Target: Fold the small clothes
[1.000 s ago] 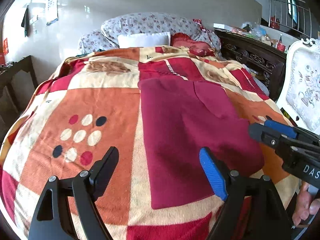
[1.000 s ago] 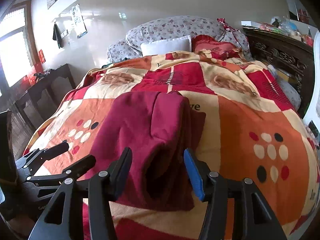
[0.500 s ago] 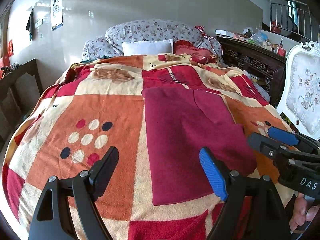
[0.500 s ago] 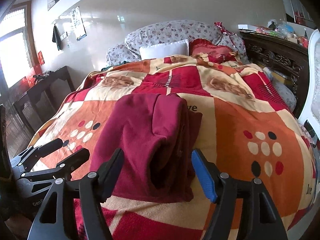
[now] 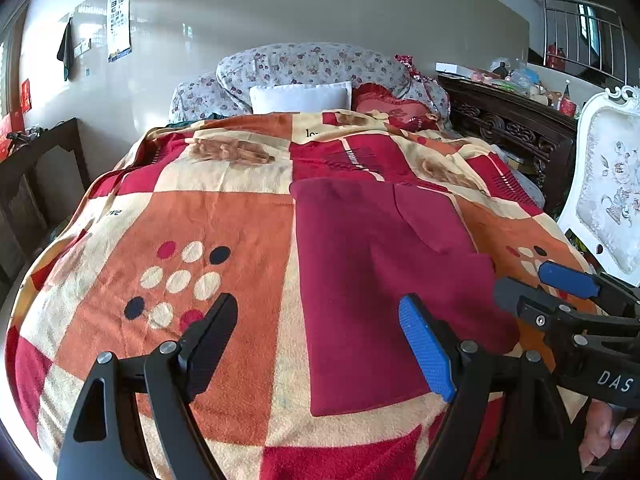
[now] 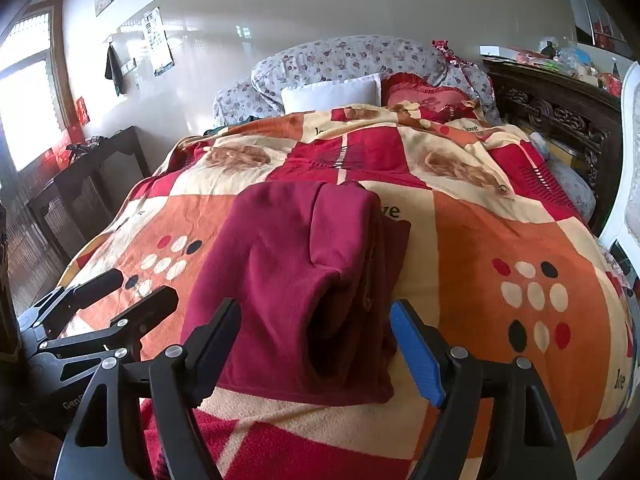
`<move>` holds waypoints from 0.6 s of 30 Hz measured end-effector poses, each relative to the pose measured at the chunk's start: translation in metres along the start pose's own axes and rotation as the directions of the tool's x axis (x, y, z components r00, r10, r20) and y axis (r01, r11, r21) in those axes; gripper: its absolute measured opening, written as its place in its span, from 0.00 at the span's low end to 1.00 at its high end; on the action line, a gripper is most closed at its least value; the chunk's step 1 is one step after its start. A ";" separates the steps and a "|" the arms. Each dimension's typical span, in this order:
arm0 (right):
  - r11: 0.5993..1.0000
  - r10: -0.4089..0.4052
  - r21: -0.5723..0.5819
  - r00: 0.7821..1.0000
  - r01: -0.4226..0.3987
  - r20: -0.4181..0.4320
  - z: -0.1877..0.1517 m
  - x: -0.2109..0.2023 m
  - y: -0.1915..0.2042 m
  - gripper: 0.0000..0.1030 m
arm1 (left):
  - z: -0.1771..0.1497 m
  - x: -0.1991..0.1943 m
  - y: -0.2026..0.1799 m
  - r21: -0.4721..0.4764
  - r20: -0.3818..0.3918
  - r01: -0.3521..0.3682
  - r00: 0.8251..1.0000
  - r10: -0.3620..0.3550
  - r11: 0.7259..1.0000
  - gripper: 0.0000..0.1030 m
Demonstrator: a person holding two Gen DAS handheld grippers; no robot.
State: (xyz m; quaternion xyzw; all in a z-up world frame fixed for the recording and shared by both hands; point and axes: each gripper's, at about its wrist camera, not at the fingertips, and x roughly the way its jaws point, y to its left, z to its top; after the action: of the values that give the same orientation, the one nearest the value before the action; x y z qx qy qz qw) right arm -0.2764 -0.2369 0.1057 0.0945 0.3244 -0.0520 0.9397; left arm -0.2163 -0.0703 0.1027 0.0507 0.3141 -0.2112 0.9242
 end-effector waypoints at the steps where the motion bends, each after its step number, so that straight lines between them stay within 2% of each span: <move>1: 1.000 -0.001 0.000 1.000 0.001 0.000 0.000 0.000 0.000 0.81 | 0.000 0.000 0.000 -0.001 -0.001 0.001 1.000 -0.001 1.000 0.80; 18: 1.000 0.005 0.008 1.000 -0.004 -0.025 -0.003 0.009 -0.002 0.81 | -0.004 0.009 -0.004 0.001 -0.013 0.001 1.000 -0.001 1.000 0.80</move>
State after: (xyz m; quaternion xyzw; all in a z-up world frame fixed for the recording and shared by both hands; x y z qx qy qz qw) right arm -0.2718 -0.2383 0.0977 0.0995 0.3357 -0.0500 0.9354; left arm -0.2140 -0.0757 0.0944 0.0523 0.3202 -0.2115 0.9220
